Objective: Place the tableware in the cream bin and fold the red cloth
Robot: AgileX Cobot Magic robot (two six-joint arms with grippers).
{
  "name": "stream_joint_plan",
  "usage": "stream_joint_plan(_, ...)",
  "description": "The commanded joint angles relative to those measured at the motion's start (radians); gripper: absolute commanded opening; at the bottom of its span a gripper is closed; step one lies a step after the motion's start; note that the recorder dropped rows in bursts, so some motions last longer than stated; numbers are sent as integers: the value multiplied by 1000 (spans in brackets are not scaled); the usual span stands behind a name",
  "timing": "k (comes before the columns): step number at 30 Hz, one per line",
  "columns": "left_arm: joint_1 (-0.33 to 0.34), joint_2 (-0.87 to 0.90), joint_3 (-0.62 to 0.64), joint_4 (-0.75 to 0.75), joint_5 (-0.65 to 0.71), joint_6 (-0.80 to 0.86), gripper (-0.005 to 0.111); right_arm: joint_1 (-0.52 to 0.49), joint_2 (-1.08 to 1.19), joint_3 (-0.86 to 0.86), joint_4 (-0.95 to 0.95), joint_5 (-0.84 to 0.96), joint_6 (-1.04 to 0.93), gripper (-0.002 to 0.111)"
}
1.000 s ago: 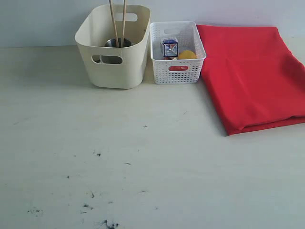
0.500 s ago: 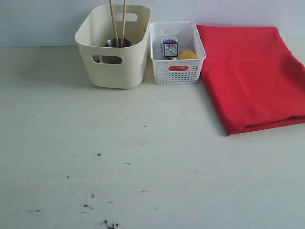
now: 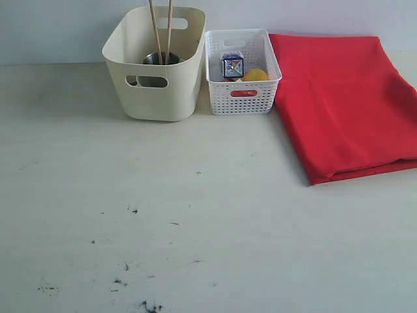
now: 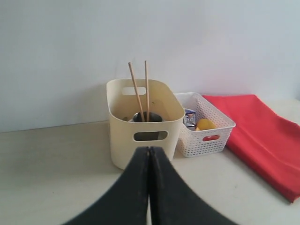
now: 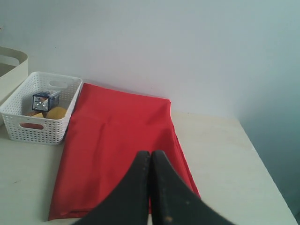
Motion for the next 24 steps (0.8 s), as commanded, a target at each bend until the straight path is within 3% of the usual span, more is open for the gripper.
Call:
stream_joint_plan(1, 12, -41, 78, -44, -117, 2, 0, -1, 1, 6, 0, -1, -1, 0)
stream_joint_plan(4, 56, -91, 123, -57, -122, -7, 0, -1, 1, 6, 0, -1, -1, 0)
stream_joint_plan(15, 313, -298, 304, -87, -122, -19, 0, -1, 1, 6, 0, -1, -1, 0)
stream_joint_plan(24, 395, -335, 399, -93, -118, -21, 0, -1, 1, 6, 0, -1, -1, 0)
